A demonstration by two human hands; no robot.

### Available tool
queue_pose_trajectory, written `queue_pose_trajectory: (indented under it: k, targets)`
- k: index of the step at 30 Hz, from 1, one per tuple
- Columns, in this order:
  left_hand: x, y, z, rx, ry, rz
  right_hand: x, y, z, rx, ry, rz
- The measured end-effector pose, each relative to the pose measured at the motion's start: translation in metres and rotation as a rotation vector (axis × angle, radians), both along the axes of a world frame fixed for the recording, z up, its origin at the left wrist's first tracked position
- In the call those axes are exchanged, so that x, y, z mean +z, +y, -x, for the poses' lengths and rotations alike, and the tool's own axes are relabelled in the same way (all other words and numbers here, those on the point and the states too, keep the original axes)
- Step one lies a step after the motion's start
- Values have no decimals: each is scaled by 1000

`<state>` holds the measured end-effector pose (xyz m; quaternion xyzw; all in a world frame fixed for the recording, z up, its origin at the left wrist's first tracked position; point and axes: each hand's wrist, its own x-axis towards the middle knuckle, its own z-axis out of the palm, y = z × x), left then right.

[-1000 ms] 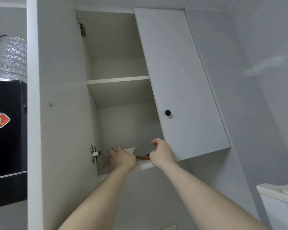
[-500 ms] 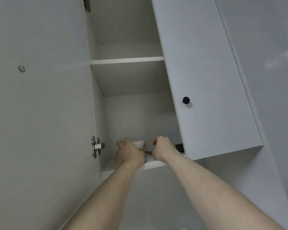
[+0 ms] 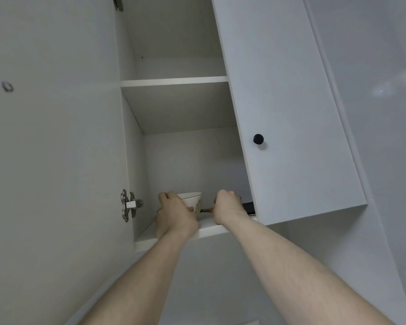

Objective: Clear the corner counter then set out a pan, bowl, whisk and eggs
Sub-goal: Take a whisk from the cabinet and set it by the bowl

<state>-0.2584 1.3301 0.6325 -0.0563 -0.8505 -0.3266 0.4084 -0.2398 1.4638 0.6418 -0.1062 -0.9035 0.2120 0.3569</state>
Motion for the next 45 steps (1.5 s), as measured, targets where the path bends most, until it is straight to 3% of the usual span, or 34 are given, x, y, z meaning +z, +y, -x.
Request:
queue_pose_trajectory:
  k: [13,24,31,37,41,45]
  targets:
    - [-3,1,-15,-7,255,-88,-2,-1,-17,40,163,140]
    - [-6,-5,-45,-253,400,-243,-15,-4,-73,87,231,315]
    - [-18,11,-107,-324,306,-438,-19,-13,-97,243,514,705]
    - [-30,-12,-152,-407,362,-321,-44,-19,-130,322,710,963]
    - [-50,-38,-180,-490,402,-186,-61,-24,-166,401,711,905]
    - [-85,-67,-217,-555,303,-82,-84,-29,-211,433,670,840]
